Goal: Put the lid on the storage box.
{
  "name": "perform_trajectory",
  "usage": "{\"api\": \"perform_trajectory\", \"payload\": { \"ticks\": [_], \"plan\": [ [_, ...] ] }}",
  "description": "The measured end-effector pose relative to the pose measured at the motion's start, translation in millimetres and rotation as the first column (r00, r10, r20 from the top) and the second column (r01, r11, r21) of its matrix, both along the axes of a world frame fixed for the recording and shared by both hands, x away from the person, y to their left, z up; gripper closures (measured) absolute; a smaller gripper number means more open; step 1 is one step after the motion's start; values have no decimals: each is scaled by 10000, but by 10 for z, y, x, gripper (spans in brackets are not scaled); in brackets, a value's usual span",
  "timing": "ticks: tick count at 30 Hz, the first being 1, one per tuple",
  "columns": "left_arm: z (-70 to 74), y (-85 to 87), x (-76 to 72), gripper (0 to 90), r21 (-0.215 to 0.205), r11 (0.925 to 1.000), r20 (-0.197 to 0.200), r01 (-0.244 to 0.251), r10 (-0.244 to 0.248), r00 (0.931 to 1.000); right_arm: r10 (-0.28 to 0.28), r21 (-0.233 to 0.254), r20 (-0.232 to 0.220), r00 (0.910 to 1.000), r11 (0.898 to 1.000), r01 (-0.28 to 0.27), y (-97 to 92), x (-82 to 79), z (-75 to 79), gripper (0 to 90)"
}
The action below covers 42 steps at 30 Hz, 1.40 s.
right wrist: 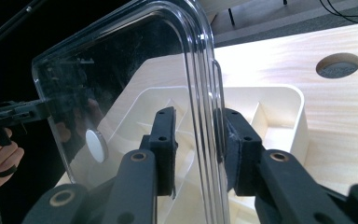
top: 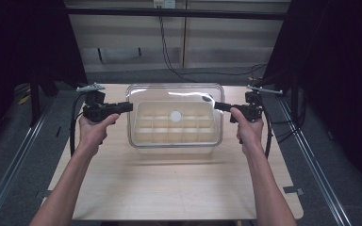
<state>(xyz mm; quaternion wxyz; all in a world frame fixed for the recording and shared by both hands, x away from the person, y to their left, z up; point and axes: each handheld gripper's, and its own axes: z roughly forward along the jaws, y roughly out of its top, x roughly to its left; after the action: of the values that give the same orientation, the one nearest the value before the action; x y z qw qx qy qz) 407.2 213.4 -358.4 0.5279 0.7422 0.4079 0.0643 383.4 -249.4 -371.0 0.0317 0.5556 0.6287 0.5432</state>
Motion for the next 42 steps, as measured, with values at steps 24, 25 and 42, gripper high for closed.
{"api": "perform_trajectory", "payload": {
  "ticks": [24, 25, 42],
  "plan": [
    [-103, -68, 309, 726, 126, 9988, -493, -465, 471, 9977, -27, 120, -283, 9996, 9999, 30, -11, 334, -194, 684],
    [-106, -68, 315, 725, 254, 9986, -473, -459, 470, 9978, -39, 103, -296, 9996, 9999, 42, -8, 338, -197, 684],
    [-305, -106, 482, 675, 409, 9967, -1088, -700, 741, 9913, -362, -196, -782, 9963, 9992, 348, 45, 523, -409, 633]
  ]
}}
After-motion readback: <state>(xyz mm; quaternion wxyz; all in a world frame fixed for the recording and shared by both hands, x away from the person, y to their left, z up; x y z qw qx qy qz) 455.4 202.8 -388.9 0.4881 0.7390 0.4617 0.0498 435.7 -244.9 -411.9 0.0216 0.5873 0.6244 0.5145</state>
